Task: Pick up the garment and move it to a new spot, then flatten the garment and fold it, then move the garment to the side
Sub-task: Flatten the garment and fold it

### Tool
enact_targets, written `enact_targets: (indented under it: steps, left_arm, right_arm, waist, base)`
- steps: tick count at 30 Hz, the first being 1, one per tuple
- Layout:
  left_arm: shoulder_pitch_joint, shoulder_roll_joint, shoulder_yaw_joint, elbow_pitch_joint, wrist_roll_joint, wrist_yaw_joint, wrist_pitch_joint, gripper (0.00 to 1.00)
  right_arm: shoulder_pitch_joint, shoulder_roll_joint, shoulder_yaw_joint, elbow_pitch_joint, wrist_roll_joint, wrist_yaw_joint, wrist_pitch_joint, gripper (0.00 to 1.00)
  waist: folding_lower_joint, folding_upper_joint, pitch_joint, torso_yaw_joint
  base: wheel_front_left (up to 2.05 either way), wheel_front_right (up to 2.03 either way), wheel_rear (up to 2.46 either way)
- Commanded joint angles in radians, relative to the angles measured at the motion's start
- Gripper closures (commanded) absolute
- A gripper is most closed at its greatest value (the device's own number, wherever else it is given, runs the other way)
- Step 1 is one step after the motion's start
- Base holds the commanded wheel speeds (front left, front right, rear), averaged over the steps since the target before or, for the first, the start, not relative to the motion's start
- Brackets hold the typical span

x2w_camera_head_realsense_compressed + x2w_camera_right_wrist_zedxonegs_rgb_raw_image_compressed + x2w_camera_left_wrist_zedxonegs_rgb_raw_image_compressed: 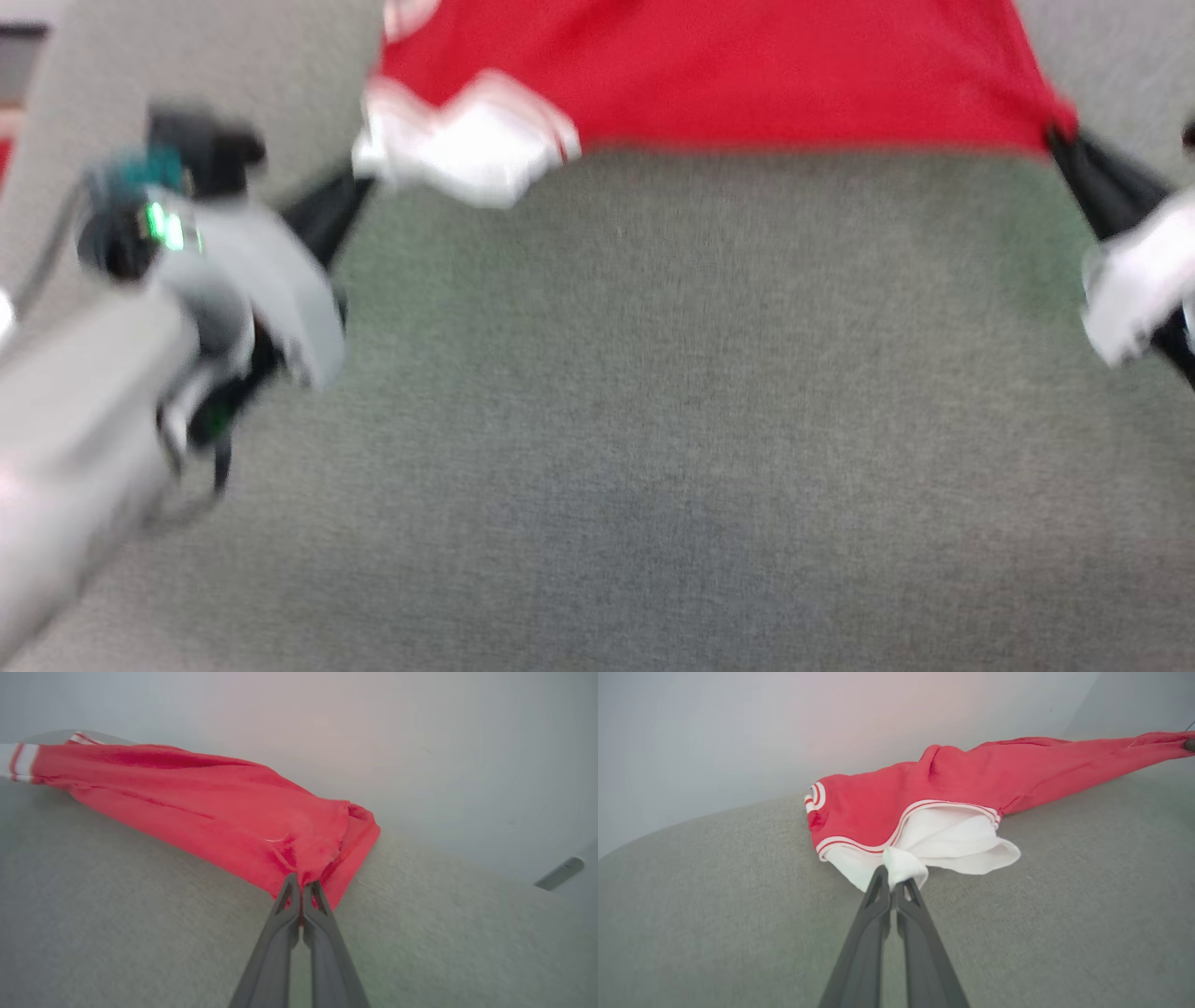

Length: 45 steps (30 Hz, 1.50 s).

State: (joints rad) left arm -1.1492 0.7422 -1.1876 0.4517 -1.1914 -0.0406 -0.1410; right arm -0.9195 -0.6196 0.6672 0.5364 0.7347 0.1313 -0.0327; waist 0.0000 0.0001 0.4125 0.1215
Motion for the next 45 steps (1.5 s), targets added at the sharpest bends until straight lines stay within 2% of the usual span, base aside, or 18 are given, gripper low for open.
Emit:
enact_targets:
  steps: [1, 5, 9, 12, 15, 23, 31, 37, 45]
  left_arm:
    - [0.087, 0.049, -0.010, -0.080, -0.024, 0.045, -0.001, 1.00]
    - [0.268, 0.145, -0.025, -0.290, -0.083, 0.172, -0.025, 1.00]
    - [0.432, 0.228, -0.035, -0.458, -0.146, 0.284, -0.065, 1.00]
    - [0.530, 0.259, -0.035, -0.540, -0.186, 0.345, -0.091, 1.00]
    - [0.616, 0.276, -0.024, -0.591, -0.216, 0.396, -0.111, 1.00]
    - [0.834, 0.244, 0.032, -0.651, -0.296, 0.463, -0.123, 1.00]
    - [0.979, 0.230, 0.128, -0.681, -0.335, 0.507, -0.122, 1.00]
    - [1.010, 0.273, 0.181, -0.746, -0.294, 0.543, -0.122, 1.00]
    - [0.873, 0.376, 0.197, -0.858, -0.173, 0.601, -0.053, 1.00]
  right_arm:
    - [0.094, -0.052, 0.004, -0.062, 0.022, -0.001, 0.004, 1.00]
    - [0.305, -0.144, -0.032, -0.184, 0.056, -0.001, 0.006, 1.00]
    - [0.512, -0.190, -0.101, -0.266, 0.046, -0.001, 0.009, 1.00]
    - [0.653, -0.212, -0.169, -0.315, 0.015, -0.001, 0.013, 1.00]
    - [0.797, -0.207, -0.211, -0.383, -0.003, -0.001, 0.038, 1.00]
    - [1.078, -0.175, -0.352, -0.557, -0.040, -0.001, 0.112, 1.00]
    - [1.227, -0.132, -0.438, -0.641, -0.035, -0.001, 0.167, 1.00]
    - [1.253, -0.115, -0.484, -0.705, -0.024, -0.001, 0.213, 1.00]
    - [1.161, -0.091, -0.564, -0.780, 0.008, -0.001, 0.315, 1.00]
  waist:
    - [0.0000, -0.0001, -0.176, 0.025]
    - [0.0000, -0.0001, -0.222, 0.038]
    - [0.0000, -0.0001, -0.247, 0.047]
    - [0.0000, -0.0001, -0.256, 0.056]
    - [0.0000, -0.0001, -0.258, 0.061]
    - [0.0000, -0.0001, -0.236, 0.060]
    - [0.0000, -0.0001, -0.210, 0.059]
    - [0.0000, -0.0001, -0.189, 0.046]
    - [0.0000, -0.0001, -0.162, 0.020]
  base:
    - [0.00, 0.00, 0.00]
    - [0.00, 0.00, 0.00]
    - [0.00, 0.00, 0.00]
    - [0.00, 0.00, 0.00]
    - [0.00, 0.00, 0.00]
    - [0.00, 0.00, 0.00]
    - [0.00, 0.00, 0.00]
    - [0.00, 0.00, 0.00]
    - [0.00, 0.00, 0.00]
